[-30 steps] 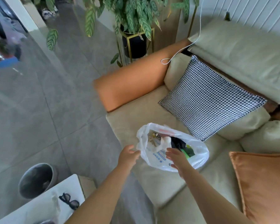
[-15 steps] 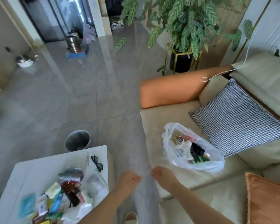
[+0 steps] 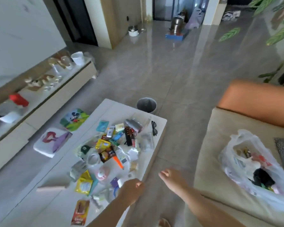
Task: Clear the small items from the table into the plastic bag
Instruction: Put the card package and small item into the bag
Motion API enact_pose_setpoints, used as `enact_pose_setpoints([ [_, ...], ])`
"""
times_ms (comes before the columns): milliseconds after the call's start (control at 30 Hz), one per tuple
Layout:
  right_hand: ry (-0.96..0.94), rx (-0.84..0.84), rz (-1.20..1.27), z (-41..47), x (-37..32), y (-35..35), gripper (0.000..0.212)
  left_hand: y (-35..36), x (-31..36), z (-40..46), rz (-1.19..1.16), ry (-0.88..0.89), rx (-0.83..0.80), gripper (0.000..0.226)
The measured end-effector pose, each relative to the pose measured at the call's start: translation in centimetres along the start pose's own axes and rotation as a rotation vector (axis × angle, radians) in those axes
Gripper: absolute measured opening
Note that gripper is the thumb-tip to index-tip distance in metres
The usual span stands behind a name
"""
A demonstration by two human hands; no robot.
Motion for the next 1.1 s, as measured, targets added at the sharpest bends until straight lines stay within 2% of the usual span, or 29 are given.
enact_pose_setpoints([
  [67, -0.022, -0.044, -0.043, -0.5, -2.2, 2.7, 0.039, -0.8, -3.6, -1.6, -0.030, 0.005, 0.105, 0.009],
  [100, -0.036, -0.062, -0.065, -0.6, -3.2, 4.3, 0.039, -1.1, -5.7, -2.2, -0.106, 0.003, 0.141, 0.023],
  [133, -0.048, -0.086, -0.094, -0.7, -4.2, 6.0, 0.039, -0.1, -8.8, -1.9, -0.172, -0.016, 0.057, 0.039],
  [167, -0.065, -0.105, -0.127, -0.8, -5.3, 7.7, 0.038, -0.2, -11.1, -2.1, -0.107, 0.060, 0.172, 0.041],
  [200, -0.083, -0.125, -0.156, -1.0, -6.3, 9.4, 0.034, -0.6, -13.5, -3.1, -0.051, 0.062, 0.259, 0.029],
  [233, -0.110, -0.143, -0.187, -1.3, -7.4, 11.2, 0.027, -0.5, -15.7, -4.7, -0.135, -0.022, 0.234, 0.017],
  [267, -0.128, -0.162, -0.217, -1.7, -8.5, 12.9, 0.022, 0.1, -16.5, -6.6, -0.316, -0.111, 0.111, 0.018],
  [300, -0.140, -0.175, -0.234, -2.0, -9.5, 14.5, 0.022, -0.5, -17.1, -8.5, -0.564, -0.187, 0.125, 0.022],
  [333, -0.144, -0.189, -0.247, -2.2, -10.4, 16.2, 0.023, -0.1, -19.8, -9.7, -0.549, -0.273, 0.229, 0.020],
  [367, -0.143, -0.203, -0.260, -2.4, -11.1, 17.9, 0.024, 0.2, -21.6, -10.6, -0.530, -0.296, 0.248, 0.017],
  [433, -0.158, -0.230, -0.298, -2.5, -12.3, 21.3, 0.028, 0.7, -24.9, -12.2, -0.419, -0.368, 0.145, 0.030],
  [533, -0.161, -0.267, -0.347, -1.9, -13.3, 26.1, 0.027, 0.7, -29.9, -13.5, -0.339, -0.466, 0.185, 0.034],
  [633, -0.140, -0.293, -0.372, -0.9, -13.0, 29.8, 0.032, 1.8, -34.0, -13.3, -0.413, -0.555, 0.169, 0.033],
  [867, -0.148, -0.327, -0.470, 5.1, -10.4, 38.5, 0.029, 5.0, -41.6, -8.0, -0.467, -0.613, 0.221, 0.032],
  [1100, -0.295, -0.270, -0.519, 14.0, -9.5, 46.6, 0.033, 7.9, -48.2, 0.0, -0.460, -0.595, 0.453, 0.028],
])
Point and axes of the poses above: each hand's wrist, its own z-axis towards the middle knuckle, its own y-axis out of the palm, x = y × z, the point moved 8 cm from there along z, towards the middle knuckle, and after that the axes turned 8 degrees about y, right-handed, at the moved point
